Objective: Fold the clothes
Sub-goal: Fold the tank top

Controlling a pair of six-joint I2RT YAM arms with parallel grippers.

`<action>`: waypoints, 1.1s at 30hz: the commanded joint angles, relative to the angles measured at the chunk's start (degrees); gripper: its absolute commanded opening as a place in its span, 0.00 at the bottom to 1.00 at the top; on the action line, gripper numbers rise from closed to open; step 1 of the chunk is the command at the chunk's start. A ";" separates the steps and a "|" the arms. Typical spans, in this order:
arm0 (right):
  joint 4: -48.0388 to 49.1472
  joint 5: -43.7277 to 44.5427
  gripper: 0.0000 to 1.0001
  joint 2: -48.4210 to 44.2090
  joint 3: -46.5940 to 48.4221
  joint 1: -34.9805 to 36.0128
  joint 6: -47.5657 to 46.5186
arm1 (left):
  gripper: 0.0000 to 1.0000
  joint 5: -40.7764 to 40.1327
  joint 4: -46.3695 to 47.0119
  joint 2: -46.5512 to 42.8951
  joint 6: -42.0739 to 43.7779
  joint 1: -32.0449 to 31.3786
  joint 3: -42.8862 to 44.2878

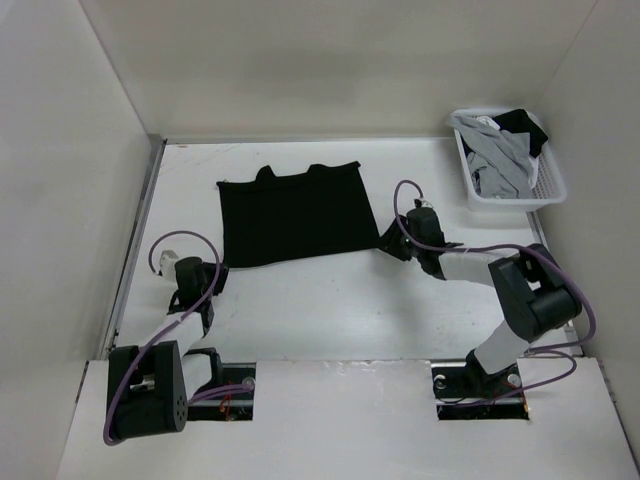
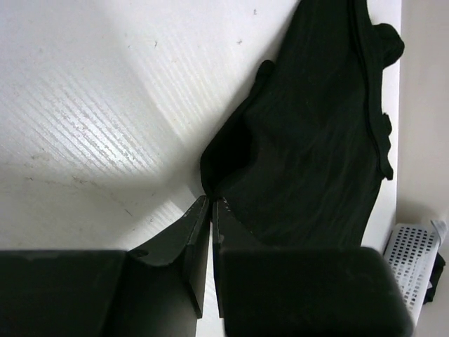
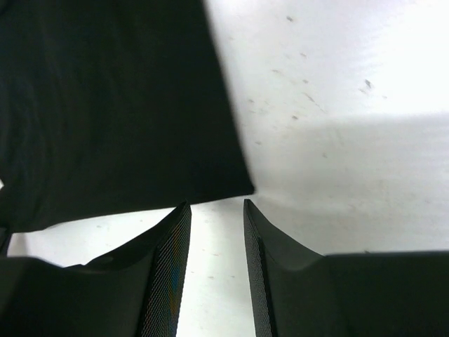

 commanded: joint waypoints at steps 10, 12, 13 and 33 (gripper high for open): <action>0.45 4.10 0.40 4.52 0.02 -0.57 4.27 | 0.02 1.49 2.67 -0.43 2.79 0.99 0.45; 0.71 4.10 0.37 5.14 0.20 -0.48 4.62 | 0.02 2.19 3.02 0.18 2.88 1.08 0.89; 0.80 4.27 0.35 5.23 0.29 -0.48 4.79 | 0.02 2.55 3.20 0.45 2.97 1.08 0.98; -0.58 10.33 0.00 -15.12 -1.65 2.59 -1.26 | 0.00 5.10 -5.29 -15.07 -1.25 0.11 8.78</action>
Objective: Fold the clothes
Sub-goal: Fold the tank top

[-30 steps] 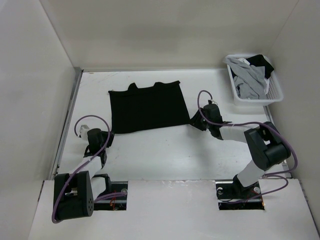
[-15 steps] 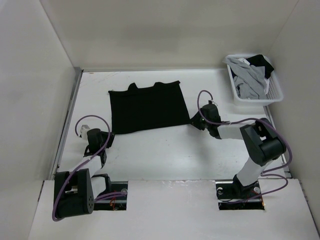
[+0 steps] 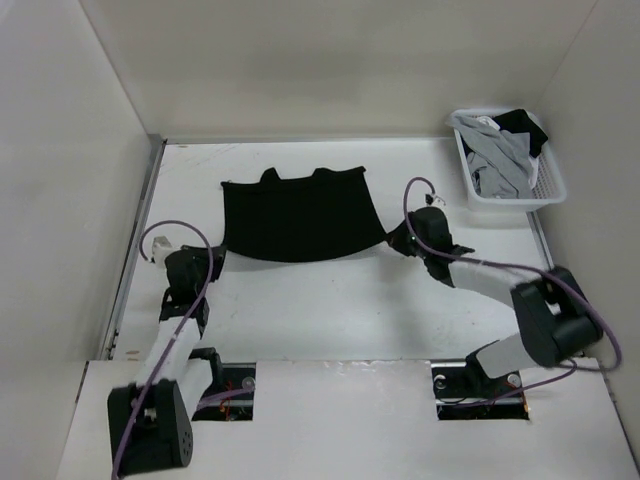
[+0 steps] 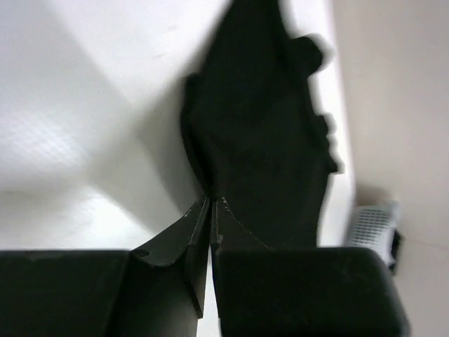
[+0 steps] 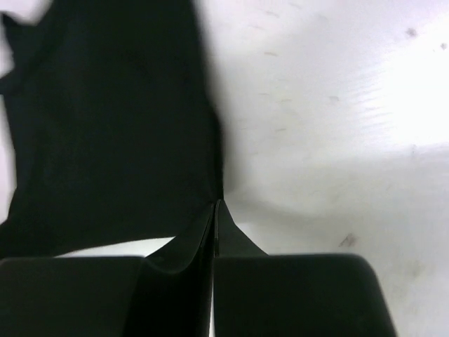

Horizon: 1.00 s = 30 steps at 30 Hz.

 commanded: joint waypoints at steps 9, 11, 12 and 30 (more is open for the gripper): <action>-30.71 15.35 0.00 -46.10 15.06 12.73 -15.18 | 0.00 0.61 -26.47 -29.38 1.81 -3.15 29.87; -35.19 18.34 0.01 -49.62 19.90 15.55 -16.85 | 0.00 0.44 -27.88 -30.09 1.54 -4.38 33.13; -37.30 19.74 0.01 -50.77 22.27 17.04 -17.55 | 0.00 0.18 -28.59 -30.52 1.54 -5.09 34.70; -13.78 -9.14 0.04 -10.23 21.21 -6.84 -10.97 | 0.00 -7.73 -9.72 2.38 3.03 -9.40 26.71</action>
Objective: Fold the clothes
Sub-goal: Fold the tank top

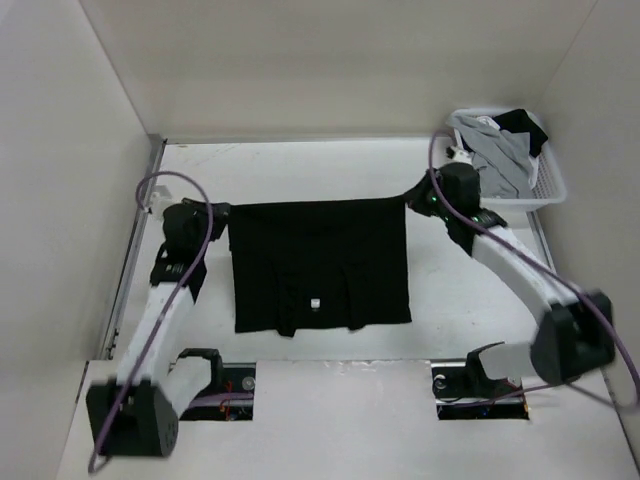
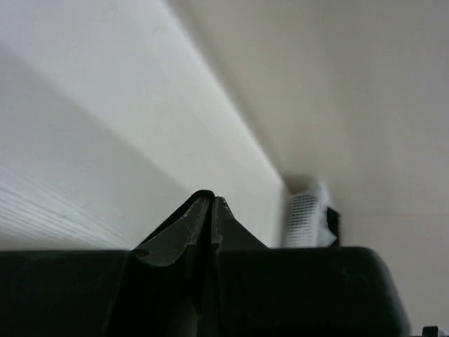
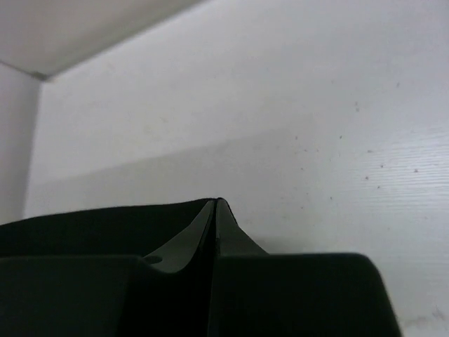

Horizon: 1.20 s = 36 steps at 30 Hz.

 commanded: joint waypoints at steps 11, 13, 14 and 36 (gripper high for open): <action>0.66 -16.25 0.04 44.96 36.85 -9.49 3.37 | 0.00 -2.09 15.12 51.10 6.38 0.97 31.38; 1.35 -16.08 0.04 43.39 34.40 -9.93 3.37 | 0.00 -1.65 15.37 50.94 5.95 1.58 30.17; 2.40 -15.73 0.04 41.73 32.04 -9.93 3.37 | 0.00 -1.48 16.16 49.63 5.51 1.93 28.07; 18.50 -6.94 0.03 10.42 -15.08 -2.99 7.42 | 0.00 3.18 30.76 17.89 0.50 6.15 -15.71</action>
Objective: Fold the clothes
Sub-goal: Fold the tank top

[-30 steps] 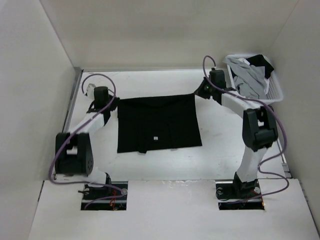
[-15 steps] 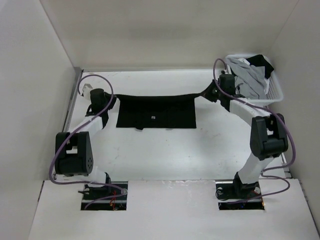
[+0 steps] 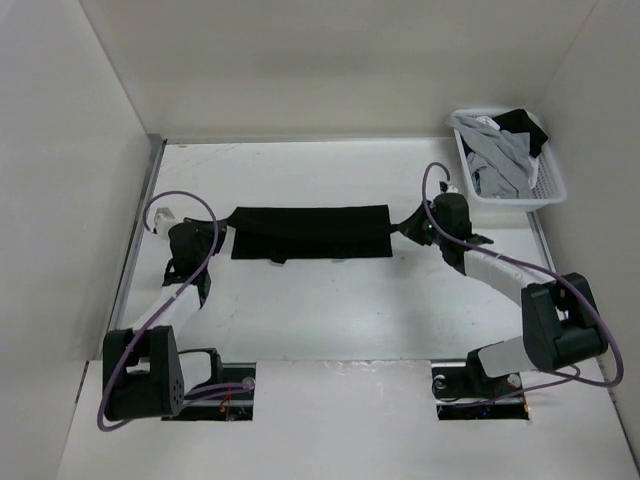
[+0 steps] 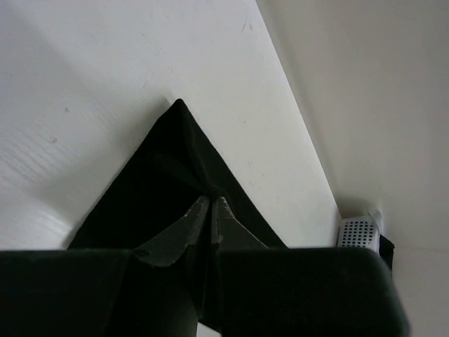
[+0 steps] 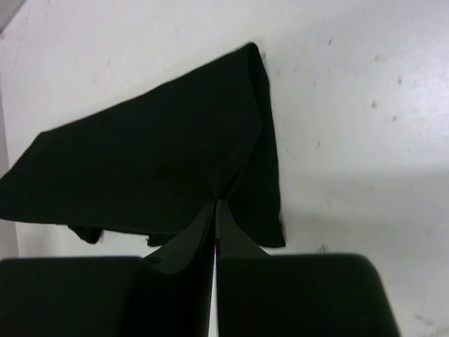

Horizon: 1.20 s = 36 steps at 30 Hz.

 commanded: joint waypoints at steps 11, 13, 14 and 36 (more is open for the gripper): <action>10.06 4.77 0.12 2.14 -13.40 4.55 5.43 | 0.08 4.51 8.31 3.55 -2.79 4.88 -11.85; 10.95 4.24 0.26 0.65 -14.11 4.99 5.43 | 0.15 5.73 9.10 3.73 -3.41 6.46 -12.99; 10.95 4.41 0.31 -0.40 -14.20 4.99 5.26 | 0.18 6.61 9.71 3.04 -3.58 7.51 -13.69; 24.38 -5.17 0.08 16.21 -8.56 1.65 17.38 | 0.21 -7.97 10.06 6.01 -0.33 -27.45 -0.17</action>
